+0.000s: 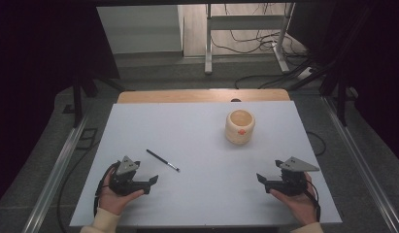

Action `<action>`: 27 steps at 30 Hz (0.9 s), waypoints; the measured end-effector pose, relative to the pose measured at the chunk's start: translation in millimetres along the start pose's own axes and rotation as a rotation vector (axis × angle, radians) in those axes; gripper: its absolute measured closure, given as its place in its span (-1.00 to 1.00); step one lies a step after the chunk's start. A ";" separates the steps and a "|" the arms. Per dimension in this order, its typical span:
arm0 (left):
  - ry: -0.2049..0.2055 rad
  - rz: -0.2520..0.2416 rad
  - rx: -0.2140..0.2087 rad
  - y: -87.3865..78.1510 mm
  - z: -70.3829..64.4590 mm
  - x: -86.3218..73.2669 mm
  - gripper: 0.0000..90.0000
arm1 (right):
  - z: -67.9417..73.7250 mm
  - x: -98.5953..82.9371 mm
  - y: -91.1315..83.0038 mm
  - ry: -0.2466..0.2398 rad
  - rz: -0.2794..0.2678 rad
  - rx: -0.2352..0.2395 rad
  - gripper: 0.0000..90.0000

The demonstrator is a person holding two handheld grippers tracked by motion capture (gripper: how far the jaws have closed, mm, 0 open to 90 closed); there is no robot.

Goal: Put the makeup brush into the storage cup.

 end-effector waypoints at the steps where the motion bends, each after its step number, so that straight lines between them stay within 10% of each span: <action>1: 0.000 0.000 0.000 0.0 0.0 0.0 -0.71 | -0.5 -0.2 0.5 -0.001 0.001 0.001 -0.71; 27: -0.003 0.008 -0.001 -0.5 5.3 -3.6 -0.71 | -4.9 0.1 6.2 -0.005 0.009 0.023 -0.71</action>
Point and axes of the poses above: each handheld gripper's, and its own axes: y roughly forward along the jaws, x roughly out of its top, z roughly to its left, the point moved 1 cm from there along y, roughly forward along the jaws, and after that the axes turned 14 degrees about z, right-handed, at the moved point
